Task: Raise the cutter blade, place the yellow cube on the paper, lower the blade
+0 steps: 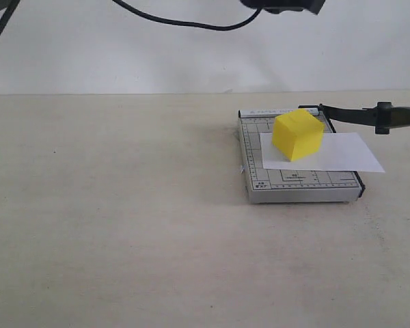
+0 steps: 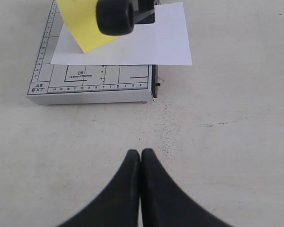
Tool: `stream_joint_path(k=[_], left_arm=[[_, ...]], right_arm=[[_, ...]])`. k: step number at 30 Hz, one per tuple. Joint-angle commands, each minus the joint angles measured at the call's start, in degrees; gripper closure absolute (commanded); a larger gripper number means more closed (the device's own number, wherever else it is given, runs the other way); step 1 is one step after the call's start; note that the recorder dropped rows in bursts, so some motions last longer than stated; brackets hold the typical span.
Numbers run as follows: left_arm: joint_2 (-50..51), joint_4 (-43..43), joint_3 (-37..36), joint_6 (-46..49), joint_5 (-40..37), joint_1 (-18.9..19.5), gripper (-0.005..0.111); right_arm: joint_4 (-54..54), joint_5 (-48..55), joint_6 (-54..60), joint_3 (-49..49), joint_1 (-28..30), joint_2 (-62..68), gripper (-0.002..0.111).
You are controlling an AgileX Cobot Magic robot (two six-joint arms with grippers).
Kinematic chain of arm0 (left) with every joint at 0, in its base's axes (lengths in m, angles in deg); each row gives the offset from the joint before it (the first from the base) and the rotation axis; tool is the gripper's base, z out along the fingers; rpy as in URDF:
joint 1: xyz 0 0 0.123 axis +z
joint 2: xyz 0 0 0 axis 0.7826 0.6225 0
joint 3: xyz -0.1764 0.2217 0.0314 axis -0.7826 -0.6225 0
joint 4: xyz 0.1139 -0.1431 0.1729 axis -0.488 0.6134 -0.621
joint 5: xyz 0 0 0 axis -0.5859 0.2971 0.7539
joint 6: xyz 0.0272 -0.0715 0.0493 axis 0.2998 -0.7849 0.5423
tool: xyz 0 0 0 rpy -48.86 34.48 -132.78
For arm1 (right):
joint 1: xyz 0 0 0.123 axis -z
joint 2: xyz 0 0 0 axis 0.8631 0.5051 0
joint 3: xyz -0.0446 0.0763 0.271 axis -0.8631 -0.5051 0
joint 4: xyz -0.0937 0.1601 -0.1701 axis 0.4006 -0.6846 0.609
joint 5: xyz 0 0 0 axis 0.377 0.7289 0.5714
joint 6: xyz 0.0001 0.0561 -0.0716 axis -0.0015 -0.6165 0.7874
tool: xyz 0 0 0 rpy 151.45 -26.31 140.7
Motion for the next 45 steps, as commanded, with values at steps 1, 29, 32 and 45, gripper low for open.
stream_joint_path(k=[1, 29, 32, 45], left_arm=[[-0.6, -17.9, -0.5, -14.8, -8.5, 0.6, 0.102], [-82.5, -37.6, -101.6, -38.0, 44.3, 61.3, 0.102], [-88.4, -37.2, -104.2, -41.8, 44.0, 61.0, 0.102], [-106.5, -33.1, -121.0, -50.5, 29.8, 53.2, 0.102]], right_arm=[[-0.4, 0.5, 0.2, 0.2, 0.2, -0.2, 0.108], [-0.4, 0.3, 0.9, 0.4, 0.2, -0.2, 0.108], [-0.5, 3.3, 3.6, 2.7, 0.2, -0.2, 0.107], [-0.6, 4.3, 0.9, 21.5, 0.2, 6.6, 0.05]])
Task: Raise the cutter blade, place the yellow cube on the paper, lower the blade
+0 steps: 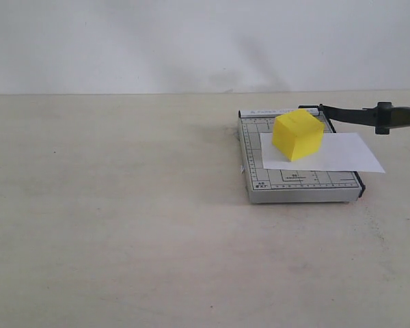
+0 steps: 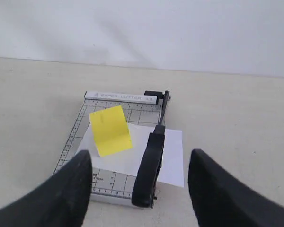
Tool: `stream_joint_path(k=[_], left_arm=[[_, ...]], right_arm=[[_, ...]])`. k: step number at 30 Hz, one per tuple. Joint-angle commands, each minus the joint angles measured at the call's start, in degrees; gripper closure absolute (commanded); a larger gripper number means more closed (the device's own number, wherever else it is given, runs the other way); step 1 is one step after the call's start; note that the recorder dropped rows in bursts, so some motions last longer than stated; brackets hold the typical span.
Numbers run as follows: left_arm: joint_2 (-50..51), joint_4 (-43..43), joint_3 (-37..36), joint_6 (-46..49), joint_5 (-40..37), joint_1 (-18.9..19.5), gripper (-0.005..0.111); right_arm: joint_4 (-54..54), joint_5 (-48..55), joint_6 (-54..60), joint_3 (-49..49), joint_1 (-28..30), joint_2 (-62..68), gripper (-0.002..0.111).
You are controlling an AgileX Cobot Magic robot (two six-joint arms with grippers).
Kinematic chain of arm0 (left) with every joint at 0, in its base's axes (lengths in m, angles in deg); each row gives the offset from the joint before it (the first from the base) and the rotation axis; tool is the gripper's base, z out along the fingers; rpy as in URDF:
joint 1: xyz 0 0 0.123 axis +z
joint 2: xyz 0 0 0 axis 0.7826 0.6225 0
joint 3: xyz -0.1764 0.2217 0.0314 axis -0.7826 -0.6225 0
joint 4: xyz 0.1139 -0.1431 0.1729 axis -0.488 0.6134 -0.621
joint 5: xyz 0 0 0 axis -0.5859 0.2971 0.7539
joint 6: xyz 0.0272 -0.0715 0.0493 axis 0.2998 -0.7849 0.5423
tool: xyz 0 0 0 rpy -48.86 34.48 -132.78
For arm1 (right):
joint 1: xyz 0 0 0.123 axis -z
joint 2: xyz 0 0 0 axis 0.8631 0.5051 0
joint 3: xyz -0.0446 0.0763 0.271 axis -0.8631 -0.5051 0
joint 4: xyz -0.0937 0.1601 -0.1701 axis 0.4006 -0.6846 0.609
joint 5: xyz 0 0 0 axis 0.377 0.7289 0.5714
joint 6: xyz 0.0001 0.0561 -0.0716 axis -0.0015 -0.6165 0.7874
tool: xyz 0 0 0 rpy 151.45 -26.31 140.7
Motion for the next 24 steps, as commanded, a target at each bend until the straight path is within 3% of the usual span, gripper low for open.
stream_joint_path(k=[1, 3, 9, 12, 22, 24], left_arm=[[0.6, 0.8, -8.7, -0.9, -7.3, -1.7, 0.102], [0.6, 1.0, -13.0, -4.4, -2.0, -1.7, 0.102], [0.6, 3.2, -13.0, -4.7, -1.0, -1.7, 0.102], [0.6, 7.7, -13.0, -4.7, -0.4, -1.7, 0.102], [0.6, 7.9, -13.0, -4.7, 0.6, -1.7, 0.102], [0.6, 7.9, -13.0, -4.7, 0.6, -1.7, 0.102]], right_arm=[[-0.3, -1.0, -0.7, 0.4, 0.1, 6.2, 0.05], [-2.0, -0.3, -1.0, 0.4, 0.1, 8.6, 0.05], [-0.7, -6.2, 1.3, 0.4, -7.7, 14.3, 0.05], [-0.2, -8.4, -1.0, 0.4, -7.9, 15.0, 0.05], [0.6, -9.1, -3.8, 0.2, -7.9, 19.0, 0.05], [0.8, -9.0, -3.8, 0.2, -7.9, 19.8, 0.055]])
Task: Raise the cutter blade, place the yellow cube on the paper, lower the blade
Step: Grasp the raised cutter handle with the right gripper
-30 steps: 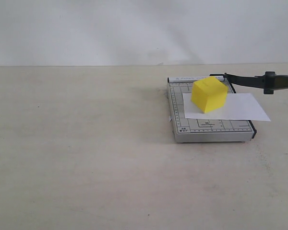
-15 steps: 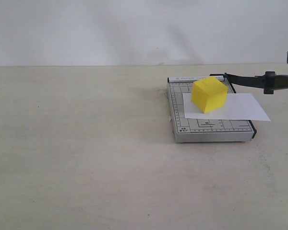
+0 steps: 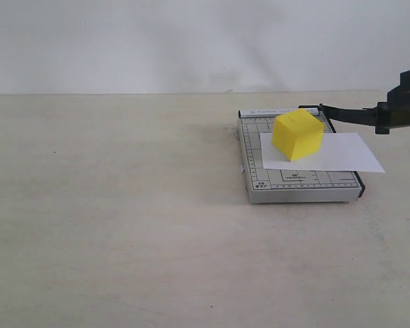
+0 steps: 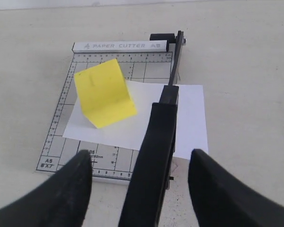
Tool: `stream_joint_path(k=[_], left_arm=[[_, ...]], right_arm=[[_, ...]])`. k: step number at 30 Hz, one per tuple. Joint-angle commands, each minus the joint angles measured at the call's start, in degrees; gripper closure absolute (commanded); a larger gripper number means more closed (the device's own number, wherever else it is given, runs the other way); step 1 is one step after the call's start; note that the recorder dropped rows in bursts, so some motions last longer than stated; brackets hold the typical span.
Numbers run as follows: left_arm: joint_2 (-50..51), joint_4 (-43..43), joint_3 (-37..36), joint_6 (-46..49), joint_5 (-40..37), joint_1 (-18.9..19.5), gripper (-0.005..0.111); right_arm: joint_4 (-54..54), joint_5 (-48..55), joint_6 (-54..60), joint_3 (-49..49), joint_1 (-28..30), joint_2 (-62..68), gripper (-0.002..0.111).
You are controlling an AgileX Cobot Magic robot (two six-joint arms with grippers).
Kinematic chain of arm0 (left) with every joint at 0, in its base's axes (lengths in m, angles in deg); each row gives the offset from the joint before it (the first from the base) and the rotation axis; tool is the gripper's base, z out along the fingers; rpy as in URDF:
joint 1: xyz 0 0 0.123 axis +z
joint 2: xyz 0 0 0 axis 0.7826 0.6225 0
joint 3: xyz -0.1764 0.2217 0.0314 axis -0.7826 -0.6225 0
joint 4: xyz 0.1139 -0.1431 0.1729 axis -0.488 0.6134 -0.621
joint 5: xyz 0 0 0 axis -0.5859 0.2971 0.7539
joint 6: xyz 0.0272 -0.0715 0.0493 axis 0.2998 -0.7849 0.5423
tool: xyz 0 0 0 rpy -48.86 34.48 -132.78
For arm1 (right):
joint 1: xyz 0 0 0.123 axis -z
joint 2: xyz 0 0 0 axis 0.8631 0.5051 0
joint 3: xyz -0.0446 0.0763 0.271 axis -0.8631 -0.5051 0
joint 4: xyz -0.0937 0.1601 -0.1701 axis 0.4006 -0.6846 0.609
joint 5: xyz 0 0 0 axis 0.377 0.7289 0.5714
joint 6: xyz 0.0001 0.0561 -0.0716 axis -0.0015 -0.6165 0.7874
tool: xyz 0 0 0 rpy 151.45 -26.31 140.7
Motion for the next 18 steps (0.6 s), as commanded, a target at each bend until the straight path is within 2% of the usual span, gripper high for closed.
stream_joint_path(k=[1, 9, 18], left_arm=[[0.0, 0.5, -0.2, -0.4, 0.7, -0.5, 0.102], [0.0, 0.5, -0.2, -0.4, 0.7, -0.5, 0.102], [0.0, 0.5, -0.2, -0.3, 0.7, -0.5, 0.102]], right_arm=[[0.8, -0.2, -0.5, 0.2, -0.1, 1.7, 0.06], [1.3, 3.6, -0.5, 0.2, -0.1, 2.3, 0.108], [2.2, 6.0, -0.6, -1.1, -0.1, 3.5, 0.108]])
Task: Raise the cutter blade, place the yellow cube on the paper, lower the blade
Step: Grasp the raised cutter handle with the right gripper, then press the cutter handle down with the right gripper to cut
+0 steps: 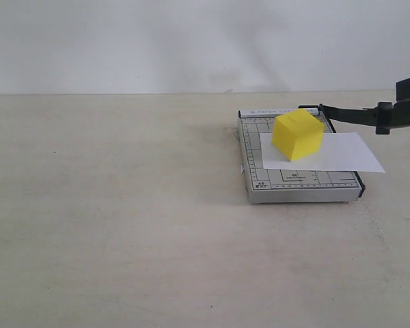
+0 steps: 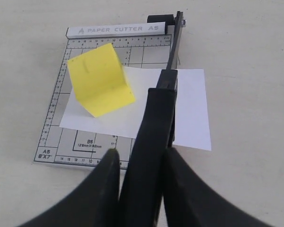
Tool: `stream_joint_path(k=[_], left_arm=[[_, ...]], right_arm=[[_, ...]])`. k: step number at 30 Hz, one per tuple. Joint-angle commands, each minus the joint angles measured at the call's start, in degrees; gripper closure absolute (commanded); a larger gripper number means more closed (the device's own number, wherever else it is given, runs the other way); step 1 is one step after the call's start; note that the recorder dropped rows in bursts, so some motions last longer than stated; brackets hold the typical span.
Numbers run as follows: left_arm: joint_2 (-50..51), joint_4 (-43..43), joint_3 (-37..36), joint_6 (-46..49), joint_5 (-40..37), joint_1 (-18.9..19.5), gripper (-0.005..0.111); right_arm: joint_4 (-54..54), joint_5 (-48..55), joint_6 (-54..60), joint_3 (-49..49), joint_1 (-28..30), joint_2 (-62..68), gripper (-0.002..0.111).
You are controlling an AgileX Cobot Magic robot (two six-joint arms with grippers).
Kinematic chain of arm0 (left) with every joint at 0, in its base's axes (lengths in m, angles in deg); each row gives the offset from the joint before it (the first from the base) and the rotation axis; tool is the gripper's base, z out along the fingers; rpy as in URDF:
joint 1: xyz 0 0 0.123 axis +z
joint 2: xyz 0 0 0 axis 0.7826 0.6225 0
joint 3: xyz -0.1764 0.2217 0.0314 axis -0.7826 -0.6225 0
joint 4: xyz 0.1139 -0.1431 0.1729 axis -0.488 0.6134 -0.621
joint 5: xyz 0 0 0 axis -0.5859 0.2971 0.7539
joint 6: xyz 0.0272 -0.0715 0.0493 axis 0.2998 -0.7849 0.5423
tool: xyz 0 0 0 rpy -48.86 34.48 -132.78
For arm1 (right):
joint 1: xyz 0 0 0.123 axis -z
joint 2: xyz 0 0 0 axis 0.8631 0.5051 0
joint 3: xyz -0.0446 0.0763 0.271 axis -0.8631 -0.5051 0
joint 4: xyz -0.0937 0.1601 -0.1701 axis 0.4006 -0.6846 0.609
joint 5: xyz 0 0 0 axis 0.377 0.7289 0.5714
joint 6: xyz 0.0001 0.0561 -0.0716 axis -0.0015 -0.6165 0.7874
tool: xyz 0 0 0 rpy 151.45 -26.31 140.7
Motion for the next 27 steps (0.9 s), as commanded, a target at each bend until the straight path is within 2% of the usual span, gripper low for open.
stream_joint_path(k=[1, 13, 27], left_arm=[[0.0, 0.5, -0.2, -0.3, 0.6, -0.5, 0.102], [0.0, 0.5, -0.2, -0.1, 0.6, -0.5, 0.102], [0.0, 0.5, -0.2, -0.1, 0.6, -0.5, 0.102]], right_arm=[[1.0, 4.1, 0.8, -1.8, -0.1, 1.7, 0.108], [-1.0, -0.4, 2.6, -14.4, -0.1, 7.8, 0.108], [-4.2, -1.1, 5.2, -14.8, -0.1, 15.8, 0.108]])
